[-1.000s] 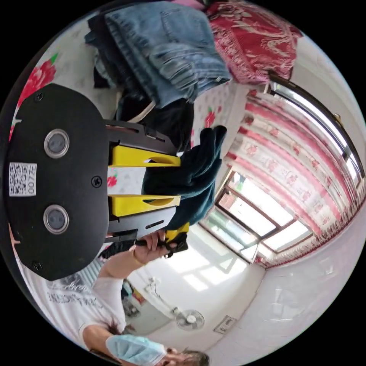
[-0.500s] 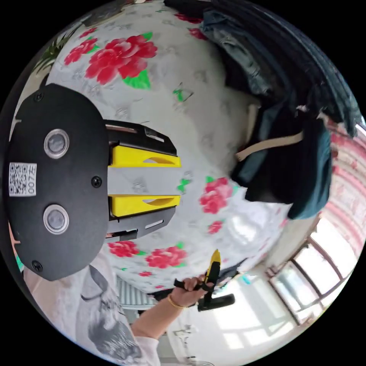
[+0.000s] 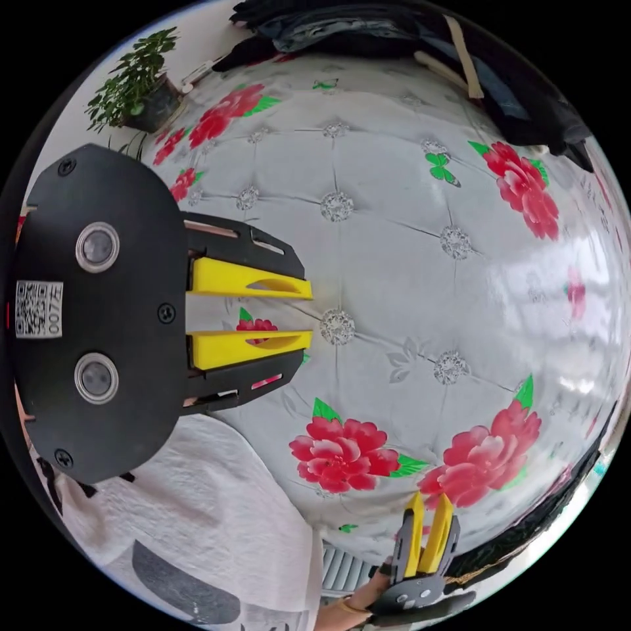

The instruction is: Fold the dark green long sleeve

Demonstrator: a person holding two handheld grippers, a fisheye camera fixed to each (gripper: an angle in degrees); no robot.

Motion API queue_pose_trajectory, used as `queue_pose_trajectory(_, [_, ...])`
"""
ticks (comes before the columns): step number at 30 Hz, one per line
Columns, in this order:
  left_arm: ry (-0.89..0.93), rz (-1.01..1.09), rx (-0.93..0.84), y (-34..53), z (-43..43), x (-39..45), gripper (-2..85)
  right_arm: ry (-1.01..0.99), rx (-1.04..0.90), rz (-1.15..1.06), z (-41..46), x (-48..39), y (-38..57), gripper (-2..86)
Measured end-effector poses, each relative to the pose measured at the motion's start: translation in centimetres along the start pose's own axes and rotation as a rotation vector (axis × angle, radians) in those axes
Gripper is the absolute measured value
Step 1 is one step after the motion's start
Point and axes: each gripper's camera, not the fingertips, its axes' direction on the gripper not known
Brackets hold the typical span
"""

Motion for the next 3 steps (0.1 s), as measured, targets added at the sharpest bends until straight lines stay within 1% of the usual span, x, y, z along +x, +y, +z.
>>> queue_pose_trajectory(1, [0.000,-0.011,-0.002,-0.3,0.4,0.1,7.6,-0.045,0.026,0.029,-0.2,0.8,0.2,8.5])
queue_pose_trajectory(3, [-0.015,-0.017,-0.005,-1.2,1.7,0.8,7.3,-0.232,0.125,0.200,-0.8,5.6,1.6,8.2])
